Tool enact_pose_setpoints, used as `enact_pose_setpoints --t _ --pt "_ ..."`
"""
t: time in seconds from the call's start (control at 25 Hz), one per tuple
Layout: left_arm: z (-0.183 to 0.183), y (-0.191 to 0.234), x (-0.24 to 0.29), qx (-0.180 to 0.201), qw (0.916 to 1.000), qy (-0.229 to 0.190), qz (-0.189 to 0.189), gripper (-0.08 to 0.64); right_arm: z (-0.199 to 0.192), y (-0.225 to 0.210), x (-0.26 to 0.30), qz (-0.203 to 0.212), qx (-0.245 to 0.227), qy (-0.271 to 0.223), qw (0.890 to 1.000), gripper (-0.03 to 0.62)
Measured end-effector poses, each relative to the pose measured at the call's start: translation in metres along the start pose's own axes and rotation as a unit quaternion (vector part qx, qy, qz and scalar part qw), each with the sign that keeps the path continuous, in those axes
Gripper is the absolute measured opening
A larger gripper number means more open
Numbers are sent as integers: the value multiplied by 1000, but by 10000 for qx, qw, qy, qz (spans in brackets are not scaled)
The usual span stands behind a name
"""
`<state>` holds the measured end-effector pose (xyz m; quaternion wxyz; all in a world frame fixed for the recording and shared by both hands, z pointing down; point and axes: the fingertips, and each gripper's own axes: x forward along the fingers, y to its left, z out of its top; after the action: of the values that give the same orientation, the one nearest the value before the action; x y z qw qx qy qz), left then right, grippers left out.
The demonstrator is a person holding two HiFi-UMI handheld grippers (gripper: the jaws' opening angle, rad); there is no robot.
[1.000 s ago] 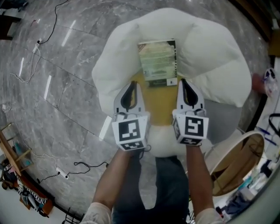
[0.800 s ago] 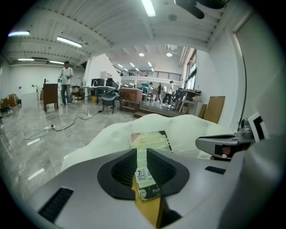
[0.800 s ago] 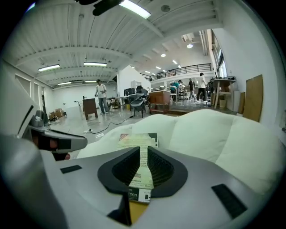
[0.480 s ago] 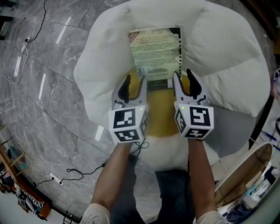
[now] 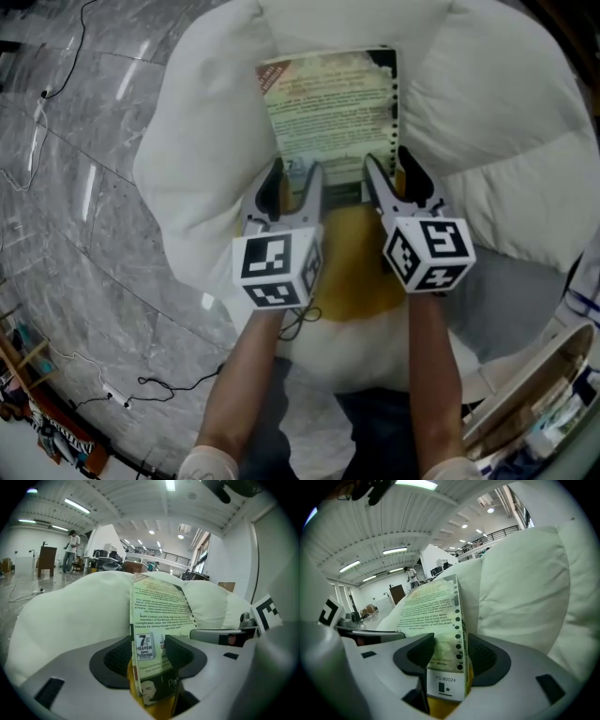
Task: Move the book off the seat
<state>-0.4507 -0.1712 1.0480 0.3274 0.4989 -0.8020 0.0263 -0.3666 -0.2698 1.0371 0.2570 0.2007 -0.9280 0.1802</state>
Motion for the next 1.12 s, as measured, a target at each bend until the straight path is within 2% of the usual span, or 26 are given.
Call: enact_pose_setpoints --t 0.12,0.4,0.6,0.88,1.12 --pt "2 -3 2 21 10000 -23 -9 213 1 -2 1 164 215 17 9996 216" --pt "10 -5 -9 224 9995 26 210 195 9 5 -9 -40 40 -42 10000 207" --pt "43 -10 -33 317 9991 -198 206 195 36 22 -27 -105 6 -274 9996 204" --pt "133 -40 -107 608 9969 -484 115 195 121 59 -101 -203 49 -699 9973 202" --pt "248 -75 -185 815 9924 -922 -17 195 235 96 -177 -314 -52 -1220 9920 202"
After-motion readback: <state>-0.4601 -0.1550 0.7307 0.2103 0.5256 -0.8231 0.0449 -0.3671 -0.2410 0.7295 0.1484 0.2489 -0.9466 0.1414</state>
